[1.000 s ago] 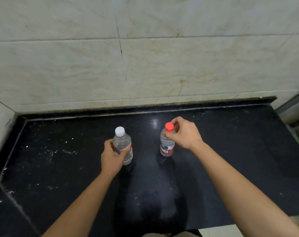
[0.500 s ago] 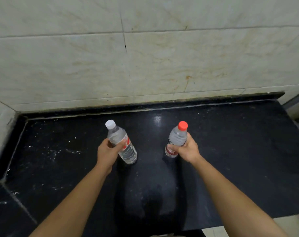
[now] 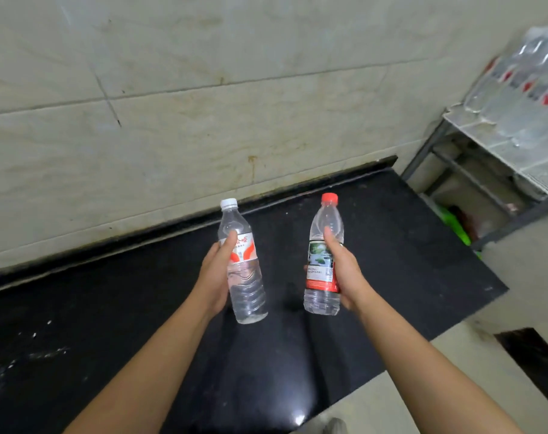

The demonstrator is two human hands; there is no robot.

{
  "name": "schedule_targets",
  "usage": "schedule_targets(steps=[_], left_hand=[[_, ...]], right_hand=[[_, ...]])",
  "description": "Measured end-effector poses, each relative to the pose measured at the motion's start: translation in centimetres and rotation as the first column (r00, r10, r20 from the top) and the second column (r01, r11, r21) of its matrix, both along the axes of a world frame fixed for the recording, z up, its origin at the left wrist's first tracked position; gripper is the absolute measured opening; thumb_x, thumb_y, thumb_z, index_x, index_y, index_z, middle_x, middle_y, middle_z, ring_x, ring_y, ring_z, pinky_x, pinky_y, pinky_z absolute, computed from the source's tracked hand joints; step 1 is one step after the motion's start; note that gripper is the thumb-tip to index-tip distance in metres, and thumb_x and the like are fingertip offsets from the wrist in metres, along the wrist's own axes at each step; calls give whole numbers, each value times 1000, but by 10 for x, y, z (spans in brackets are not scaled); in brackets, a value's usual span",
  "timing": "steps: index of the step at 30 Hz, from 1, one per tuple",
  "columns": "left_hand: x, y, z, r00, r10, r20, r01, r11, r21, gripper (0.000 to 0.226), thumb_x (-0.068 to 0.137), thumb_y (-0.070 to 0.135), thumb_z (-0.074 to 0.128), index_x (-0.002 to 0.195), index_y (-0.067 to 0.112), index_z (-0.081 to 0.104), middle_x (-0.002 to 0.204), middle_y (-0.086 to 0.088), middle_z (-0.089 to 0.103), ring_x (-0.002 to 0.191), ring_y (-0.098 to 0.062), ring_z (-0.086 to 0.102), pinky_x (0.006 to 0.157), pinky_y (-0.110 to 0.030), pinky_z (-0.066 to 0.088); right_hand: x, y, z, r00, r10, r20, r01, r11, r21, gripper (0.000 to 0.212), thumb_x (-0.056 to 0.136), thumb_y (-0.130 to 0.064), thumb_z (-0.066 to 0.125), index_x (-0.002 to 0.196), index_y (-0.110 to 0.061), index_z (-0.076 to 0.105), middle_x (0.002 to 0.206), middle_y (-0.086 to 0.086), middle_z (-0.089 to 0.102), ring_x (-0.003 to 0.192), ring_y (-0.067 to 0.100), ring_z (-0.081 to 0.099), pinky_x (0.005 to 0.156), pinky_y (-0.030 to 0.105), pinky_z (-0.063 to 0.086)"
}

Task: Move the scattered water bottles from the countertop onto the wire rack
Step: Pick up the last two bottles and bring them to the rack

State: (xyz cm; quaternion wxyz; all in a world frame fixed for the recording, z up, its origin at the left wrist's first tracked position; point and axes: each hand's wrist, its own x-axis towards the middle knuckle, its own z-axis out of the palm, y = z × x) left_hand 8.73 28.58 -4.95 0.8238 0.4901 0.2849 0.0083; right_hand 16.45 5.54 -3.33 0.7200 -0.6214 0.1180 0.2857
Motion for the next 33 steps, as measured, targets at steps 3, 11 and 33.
schedule_targets(steps=[3,11,33], left_hand=[[18,-44,20,997,-80,0,80,997,-1,61,90,51,64,127,2,59,93,-13,70,75,-23,70,66,-36,59],[47,-206,61,973,-213,87,213,977,8,70,82,59,65,123,2,59,88,-13,68,71,-25,68,72,-39,57],[155,-643,113,823,-545,161,537,838,93,37,89,42,60,103,8,69,86,-11,70,74,-22,67,73,-35,56]], right_hand=[[0,-47,14,999,-41,-25,43,995,90,80,67,-77,73,107,-8,66,90,14,68,70,25,66,68,38,58],[-6,-218,57,987,-144,75,123,965,231,47,94,-48,47,97,-5,65,87,20,60,72,29,61,71,39,51],[56,-635,54,828,-553,93,496,800,338,70,78,-55,74,129,-10,60,99,15,66,79,27,66,79,42,57]])
